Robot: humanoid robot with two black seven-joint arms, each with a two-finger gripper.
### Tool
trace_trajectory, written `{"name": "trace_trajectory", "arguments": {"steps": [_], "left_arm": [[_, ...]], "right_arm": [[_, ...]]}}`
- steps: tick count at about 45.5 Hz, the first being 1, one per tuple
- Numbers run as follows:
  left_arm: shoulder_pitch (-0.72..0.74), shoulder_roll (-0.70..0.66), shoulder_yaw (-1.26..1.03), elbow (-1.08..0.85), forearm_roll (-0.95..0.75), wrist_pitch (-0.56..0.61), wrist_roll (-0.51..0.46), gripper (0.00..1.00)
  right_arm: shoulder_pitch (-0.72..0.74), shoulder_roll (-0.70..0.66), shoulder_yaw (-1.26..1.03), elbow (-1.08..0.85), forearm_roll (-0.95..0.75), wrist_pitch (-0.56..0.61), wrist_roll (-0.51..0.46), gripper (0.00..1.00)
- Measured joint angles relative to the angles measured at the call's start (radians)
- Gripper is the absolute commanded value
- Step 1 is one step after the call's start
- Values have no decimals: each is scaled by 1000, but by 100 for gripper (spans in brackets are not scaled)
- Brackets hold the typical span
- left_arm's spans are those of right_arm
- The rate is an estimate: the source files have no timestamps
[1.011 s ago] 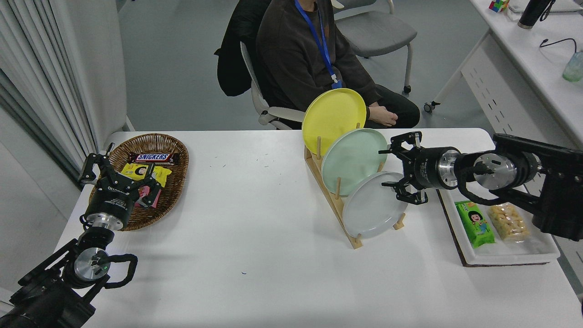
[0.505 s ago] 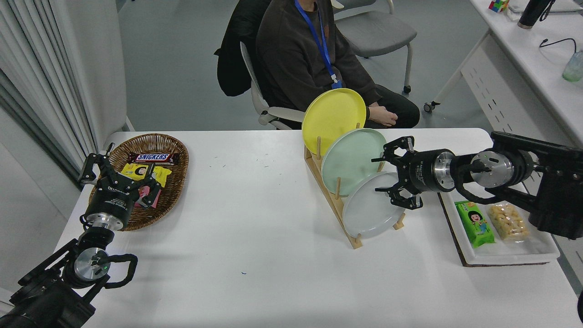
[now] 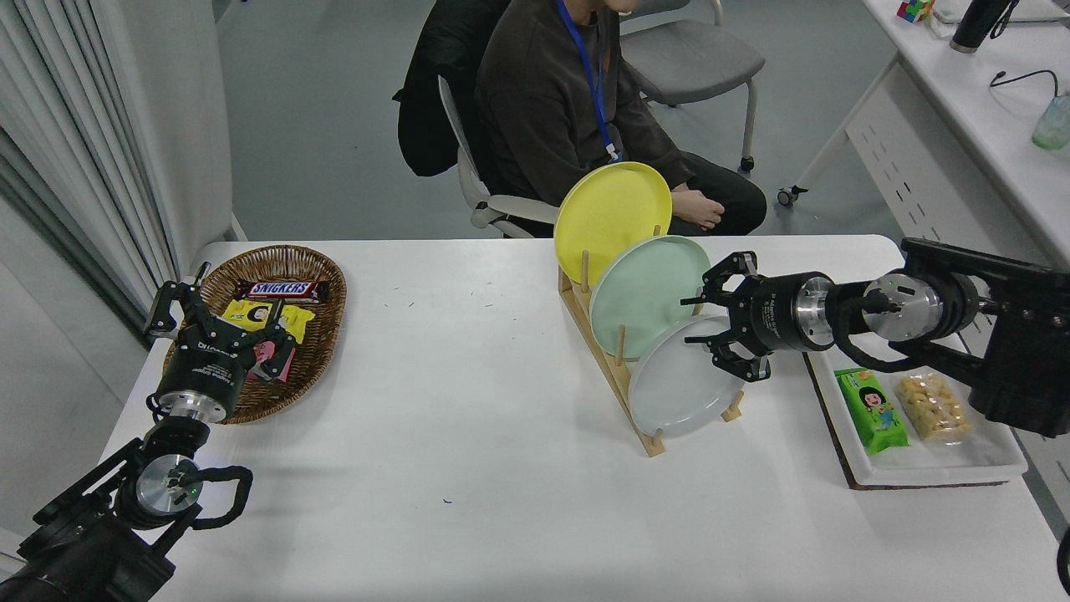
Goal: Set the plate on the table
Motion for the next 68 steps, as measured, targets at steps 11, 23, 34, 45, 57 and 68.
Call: {"name": "trace_trajectory", "arguments": {"steps": [11, 23, 34, 45, 57, 68], "left_arm": [[0, 0, 0, 0, 0, 0, 0, 98], [0, 0, 0, 0, 0, 0, 0, 98], [0, 0, 0, 0, 0, 0, 0, 98], [0, 0, 0, 0, 0, 0, 0, 98], [0, 0, 0, 0, 0, 0, 0, 98], [0, 0, 0, 0, 0, 0, 0, 98]], "right_arm": [[8, -4, 2, -1, -10, 3, -10, 39], [12, -5, 0, -4, -28, 4, -26, 36], [11, -4, 0, -8, -44, 0, -37, 36], [21, -4, 0, -9, -49, -1, -46, 29], [25, -4, -4, -11, -52, -1, -55, 27], [27, -5, -5, -12, -60, -1, -64, 25]]}}
